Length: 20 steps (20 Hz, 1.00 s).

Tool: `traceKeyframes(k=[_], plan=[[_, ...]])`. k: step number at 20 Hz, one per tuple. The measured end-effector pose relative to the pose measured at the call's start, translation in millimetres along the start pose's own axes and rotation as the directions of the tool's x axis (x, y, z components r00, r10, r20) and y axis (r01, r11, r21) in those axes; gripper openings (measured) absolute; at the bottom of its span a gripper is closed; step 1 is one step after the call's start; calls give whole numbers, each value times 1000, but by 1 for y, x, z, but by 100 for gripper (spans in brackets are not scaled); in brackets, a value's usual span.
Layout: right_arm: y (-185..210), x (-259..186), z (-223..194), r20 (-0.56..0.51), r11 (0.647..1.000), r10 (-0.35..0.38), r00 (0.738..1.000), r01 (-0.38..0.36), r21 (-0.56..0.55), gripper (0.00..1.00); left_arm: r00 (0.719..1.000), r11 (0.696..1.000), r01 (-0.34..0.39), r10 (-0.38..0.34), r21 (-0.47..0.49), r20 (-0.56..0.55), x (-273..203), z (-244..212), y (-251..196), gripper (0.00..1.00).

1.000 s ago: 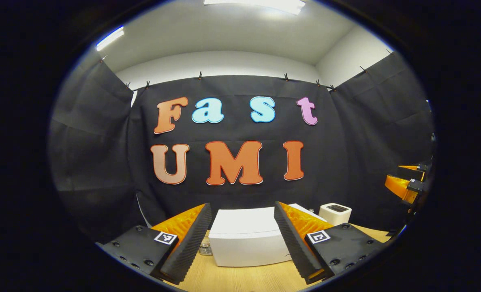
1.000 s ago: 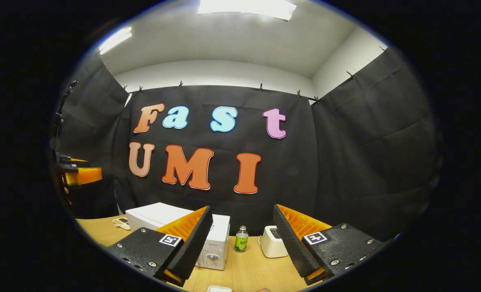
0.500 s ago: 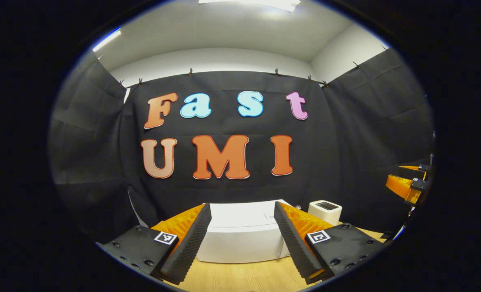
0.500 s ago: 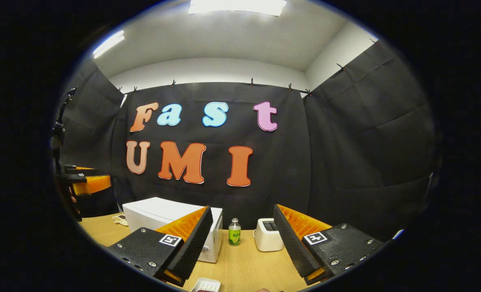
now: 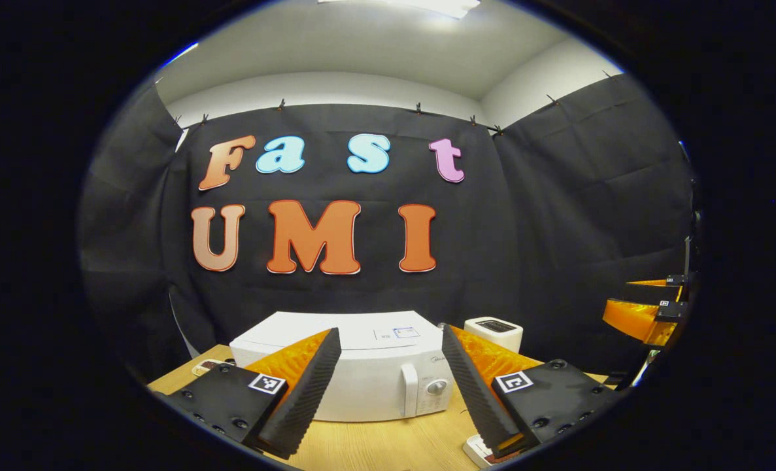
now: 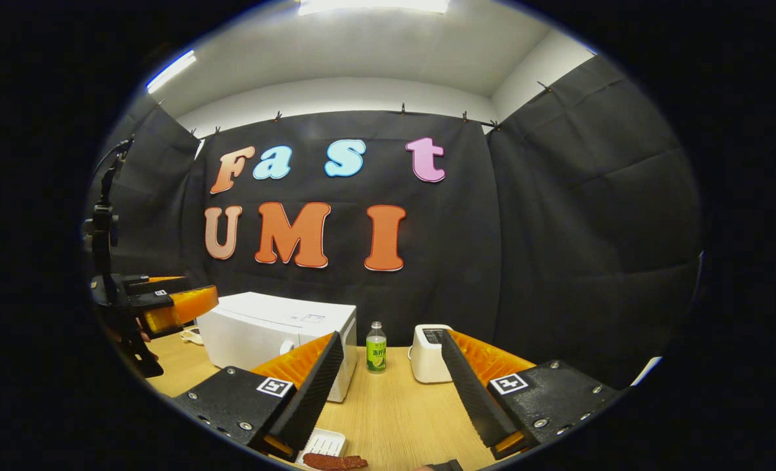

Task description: Open the microwave oven with the left hand, put the food in, and close the microwave oven.

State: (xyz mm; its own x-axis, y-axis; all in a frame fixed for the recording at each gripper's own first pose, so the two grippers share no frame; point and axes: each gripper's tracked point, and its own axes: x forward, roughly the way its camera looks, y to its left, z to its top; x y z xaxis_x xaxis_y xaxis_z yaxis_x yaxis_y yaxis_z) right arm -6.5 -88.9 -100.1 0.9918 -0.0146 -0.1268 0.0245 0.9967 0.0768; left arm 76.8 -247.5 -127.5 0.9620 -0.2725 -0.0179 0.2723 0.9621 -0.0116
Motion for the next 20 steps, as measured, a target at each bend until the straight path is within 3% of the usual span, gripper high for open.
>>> traceKeyframes(k=[6, 12, 20], plan=[[-4, 0, -39, -16, 1000, 0, 1000, 0, -13, 94, 999, 1000, 10, -10, 15, -35, 32, -57, -20, 98], [-10, -1, -91, -113, 999, -7, 994, 11, 37, 94, 994, 998, 40, -35, 45, -102, 71, -125, -43, 99], [-43, -9, -128, -151, 995, -58, 987, 70, 78, 94, 971, 999, 1, 8, 38, -237, 110, -206, -35, 98]])
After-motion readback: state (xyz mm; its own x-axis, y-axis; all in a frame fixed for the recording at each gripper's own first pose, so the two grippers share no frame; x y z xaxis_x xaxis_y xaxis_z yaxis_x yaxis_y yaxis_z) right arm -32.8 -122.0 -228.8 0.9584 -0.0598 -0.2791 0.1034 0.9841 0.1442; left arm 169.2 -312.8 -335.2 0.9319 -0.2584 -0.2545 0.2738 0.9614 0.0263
